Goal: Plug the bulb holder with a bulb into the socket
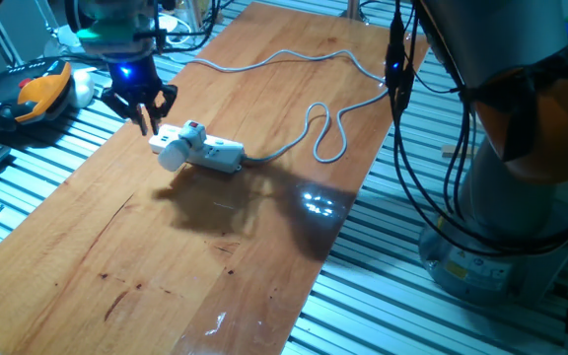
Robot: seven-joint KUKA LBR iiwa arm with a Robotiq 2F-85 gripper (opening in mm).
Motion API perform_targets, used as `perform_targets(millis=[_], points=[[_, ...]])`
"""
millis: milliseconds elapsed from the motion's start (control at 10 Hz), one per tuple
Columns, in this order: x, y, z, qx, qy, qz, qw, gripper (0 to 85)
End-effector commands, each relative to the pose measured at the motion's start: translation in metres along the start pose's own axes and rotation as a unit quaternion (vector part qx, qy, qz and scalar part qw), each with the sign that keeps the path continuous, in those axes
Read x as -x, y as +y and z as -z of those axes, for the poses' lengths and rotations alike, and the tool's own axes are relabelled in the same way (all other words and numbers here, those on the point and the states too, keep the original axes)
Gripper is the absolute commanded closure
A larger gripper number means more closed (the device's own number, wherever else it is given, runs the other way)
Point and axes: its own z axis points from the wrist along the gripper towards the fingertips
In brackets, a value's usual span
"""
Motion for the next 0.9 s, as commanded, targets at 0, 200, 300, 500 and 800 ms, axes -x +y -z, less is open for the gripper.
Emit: perform_targets(millis=[0, 200, 300, 500, 800], points=[[0.012, -0.01, -0.006, 0.016, -0.058, 0.415, 0.908, 85.0], [0.036, -0.031, -0.012, 0.037, -0.044, 0.483, 0.8735, 85.0], [0.038, -0.035, -0.008, 0.036, -0.036, 0.501, 0.8641, 85.0], [0.033, -0.04, -0.007, 0.031, -0.022, 0.519, 0.8539, 85.0], [0.025, -0.04, -0.002, 0.022, -0.022, 0.508, 0.8607, 85.0]])
